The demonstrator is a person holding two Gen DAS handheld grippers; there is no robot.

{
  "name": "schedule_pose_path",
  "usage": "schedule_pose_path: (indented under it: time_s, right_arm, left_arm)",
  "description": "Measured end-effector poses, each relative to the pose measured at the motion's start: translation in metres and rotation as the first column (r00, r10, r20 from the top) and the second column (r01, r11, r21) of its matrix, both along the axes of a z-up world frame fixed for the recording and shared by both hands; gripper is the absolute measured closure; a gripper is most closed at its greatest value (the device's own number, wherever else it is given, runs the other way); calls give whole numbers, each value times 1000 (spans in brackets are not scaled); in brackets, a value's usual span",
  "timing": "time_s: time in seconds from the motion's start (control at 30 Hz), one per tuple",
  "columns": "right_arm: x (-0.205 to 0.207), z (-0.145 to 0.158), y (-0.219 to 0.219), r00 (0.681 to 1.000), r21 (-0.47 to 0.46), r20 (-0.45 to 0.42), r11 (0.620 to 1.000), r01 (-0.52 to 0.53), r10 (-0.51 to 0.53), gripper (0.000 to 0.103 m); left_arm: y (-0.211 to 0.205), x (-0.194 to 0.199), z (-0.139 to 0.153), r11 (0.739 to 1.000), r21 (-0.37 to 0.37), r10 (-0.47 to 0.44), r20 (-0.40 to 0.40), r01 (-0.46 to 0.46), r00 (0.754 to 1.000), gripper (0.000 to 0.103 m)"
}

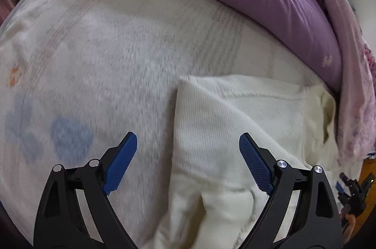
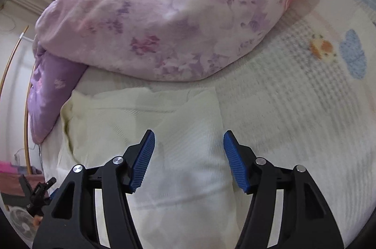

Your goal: Fold large clothes

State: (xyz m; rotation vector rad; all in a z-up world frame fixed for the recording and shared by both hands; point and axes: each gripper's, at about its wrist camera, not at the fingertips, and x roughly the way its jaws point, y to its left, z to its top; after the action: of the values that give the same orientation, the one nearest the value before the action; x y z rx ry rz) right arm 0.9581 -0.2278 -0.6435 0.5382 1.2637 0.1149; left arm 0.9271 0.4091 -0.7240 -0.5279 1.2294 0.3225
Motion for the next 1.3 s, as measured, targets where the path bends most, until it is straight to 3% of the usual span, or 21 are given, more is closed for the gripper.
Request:
schedule_pose_path:
  time_s: [0.13,0.2,0.33,0.43,0.5,0.57,0.7,0.9,1.1,1.2,1.3]
  right_arm:
    - [9,-16,2,1000,27,20,1000,-5,4,36]
    - [12,-21,3,999,25,37,1000,-11,10,31]
    - [18,-22,3,996,18,77,998,-54,52,31]
    - [17,-22,2,995,45,88,997,-55,51,49]
    - [17,-24,3,996,67,81,996,-53,47,70]
    - [16,-25,3,996,123,72,990,-64,56,88]
    - [2,6,4,985,117,154,989,-91,72,90]
    - [-42,81,3,942,87,314,984,-153,118,91]
    - [-135,150,-14,900,49,410,982,-183,147,91]
    - [-195,166,-24,896,20,416,983,-184,159,91]
    - [-260,165,-30,907,-10,387,984,-175,166,90]
  left_arm:
    - [10,18,-24,1000,3,12,-54,-12,998,14]
    - [12,25,-28,1000,12,14,-50,-14,999,12]
    - [7,45,-28,999,49,-7,-28,8,1000,12]
    - [-7,58,-30,991,101,-80,-47,85,996,34]
    - [-16,63,-28,988,88,-127,-35,129,991,68]
    - [-23,65,-22,984,68,-164,-18,165,986,87]
    - [-30,53,9,975,121,-195,73,185,978,89]
    - [-47,2,83,964,143,-255,236,226,938,89]
    - [-53,-108,134,968,118,-249,317,222,915,89]
    - [-51,-164,138,967,104,-252,313,231,916,89]
    - [-52,-238,127,978,28,-206,285,207,936,89]
